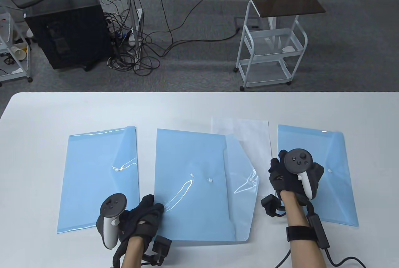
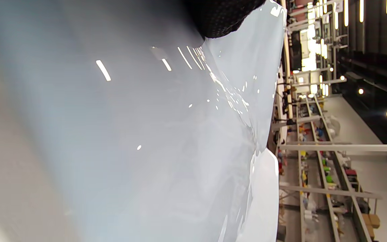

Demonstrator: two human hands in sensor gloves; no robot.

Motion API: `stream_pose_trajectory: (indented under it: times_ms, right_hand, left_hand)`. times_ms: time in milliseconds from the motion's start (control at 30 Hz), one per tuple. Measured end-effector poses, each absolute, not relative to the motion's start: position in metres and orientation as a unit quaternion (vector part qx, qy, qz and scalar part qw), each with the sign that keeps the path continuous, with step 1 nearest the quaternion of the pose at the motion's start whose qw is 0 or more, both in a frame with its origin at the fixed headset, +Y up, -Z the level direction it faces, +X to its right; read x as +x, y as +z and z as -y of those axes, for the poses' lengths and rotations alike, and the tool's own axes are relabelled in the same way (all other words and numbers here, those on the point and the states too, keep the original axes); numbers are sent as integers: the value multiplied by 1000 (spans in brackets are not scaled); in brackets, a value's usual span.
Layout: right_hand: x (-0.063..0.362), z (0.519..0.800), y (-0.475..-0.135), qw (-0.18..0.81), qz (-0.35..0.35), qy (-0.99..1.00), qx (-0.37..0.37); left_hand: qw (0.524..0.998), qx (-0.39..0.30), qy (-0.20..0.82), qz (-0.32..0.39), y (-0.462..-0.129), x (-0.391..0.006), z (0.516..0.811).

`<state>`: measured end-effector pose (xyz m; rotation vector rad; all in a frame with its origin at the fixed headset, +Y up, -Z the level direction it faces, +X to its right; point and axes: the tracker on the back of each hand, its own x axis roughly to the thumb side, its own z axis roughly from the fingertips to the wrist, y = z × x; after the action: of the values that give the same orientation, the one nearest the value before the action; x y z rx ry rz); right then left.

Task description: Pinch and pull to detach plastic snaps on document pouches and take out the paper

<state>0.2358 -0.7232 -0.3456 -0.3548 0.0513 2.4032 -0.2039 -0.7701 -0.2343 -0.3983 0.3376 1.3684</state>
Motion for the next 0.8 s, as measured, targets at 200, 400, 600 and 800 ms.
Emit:
stream_pose_trajectory:
  times_ms: [200, 400, 600, 800]
  right_hand:
    - [229, 746, -326, 484, -144, 855, -123]
    - [217, 753, -317, 555, -220, 801, -50]
    - [185, 751, -312, 547, -249, 799, 32]
    - [140, 750, -306, 434, -268, 854, 100]
  left_hand:
    - [742, -189, 627, -146, -232, -201, 772]
    - [752, -207, 608, -148, -234, -195, 778]
    - [747, -218, 608, -154, -234, -192, 784]
    - [750, -224, 601, -165, -235, -194, 789]
